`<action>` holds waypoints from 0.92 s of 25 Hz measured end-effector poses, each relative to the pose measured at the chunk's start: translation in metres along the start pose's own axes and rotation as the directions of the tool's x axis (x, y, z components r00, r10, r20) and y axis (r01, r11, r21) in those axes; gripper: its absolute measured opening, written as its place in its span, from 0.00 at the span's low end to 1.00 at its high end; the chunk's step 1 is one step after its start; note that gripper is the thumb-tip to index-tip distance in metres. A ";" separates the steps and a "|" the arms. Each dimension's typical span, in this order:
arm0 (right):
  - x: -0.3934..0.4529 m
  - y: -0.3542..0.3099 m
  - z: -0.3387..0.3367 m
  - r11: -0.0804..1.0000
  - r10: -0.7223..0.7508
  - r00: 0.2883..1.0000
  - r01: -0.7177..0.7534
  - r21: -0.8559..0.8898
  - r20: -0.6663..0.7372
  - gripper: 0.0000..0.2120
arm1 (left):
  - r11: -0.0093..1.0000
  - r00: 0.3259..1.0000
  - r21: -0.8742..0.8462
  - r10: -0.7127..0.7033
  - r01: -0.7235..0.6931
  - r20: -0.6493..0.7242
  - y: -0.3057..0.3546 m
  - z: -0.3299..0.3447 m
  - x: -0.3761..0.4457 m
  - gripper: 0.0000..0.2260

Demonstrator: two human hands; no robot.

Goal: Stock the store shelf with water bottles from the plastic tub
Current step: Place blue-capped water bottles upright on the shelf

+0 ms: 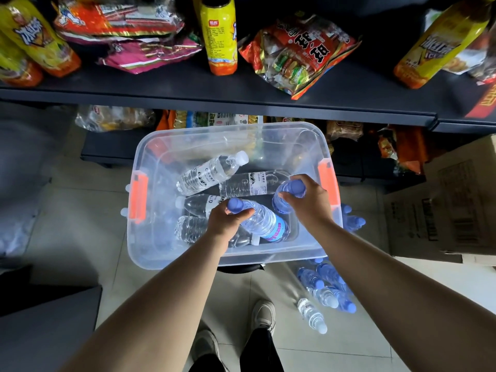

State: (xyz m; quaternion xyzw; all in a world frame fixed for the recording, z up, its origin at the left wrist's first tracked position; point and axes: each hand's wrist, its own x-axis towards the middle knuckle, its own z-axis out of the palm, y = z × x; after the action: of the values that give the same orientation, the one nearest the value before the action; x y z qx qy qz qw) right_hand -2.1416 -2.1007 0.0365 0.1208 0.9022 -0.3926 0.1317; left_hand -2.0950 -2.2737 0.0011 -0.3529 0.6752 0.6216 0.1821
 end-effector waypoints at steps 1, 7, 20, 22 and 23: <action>0.003 0.000 0.003 1.000 0.003 1.000 -0.004 0.026 0.012 0.18 | 1.000 1.000 -0.017 0.000 0.001 0.010 0.000 0.000 0.001 0.12; 0.003 0.002 0.000 0.994 -0.030 1.000 0.031 0.108 -0.008 0.16 | 0.984 0.988 0.092 0.149 -0.152 0.037 0.013 0.011 -0.008 0.15; -0.070 -0.141 -0.128 0.892 -0.108 0.927 0.249 0.377 -0.359 0.09 | 0.849 0.853 0.087 0.519 -0.522 0.055 0.170 -0.017 -0.118 0.13; -0.087 -0.182 -0.161 0.857 -0.159 0.890 0.340 0.388 -0.428 0.09 | 0.807 0.807 0.061 0.579 -0.587 0.112 0.212 -0.030 -0.147 0.11; -0.094 -0.201 -0.178 0.844 -0.175 0.870 0.374 0.386 -0.460 0.09 | 0.786 0.784 0.055 0.604 -0.616 0.145 0.233 -0.035 -0.161 0.10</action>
State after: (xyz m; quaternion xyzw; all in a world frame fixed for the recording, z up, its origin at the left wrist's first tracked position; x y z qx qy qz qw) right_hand -2.1433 -2.1136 0.3209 0.0943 0.7971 -0.5771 -0.1509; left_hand -2.1418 -2.2728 0.2828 -0.0683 0.7709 0.6326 0.0289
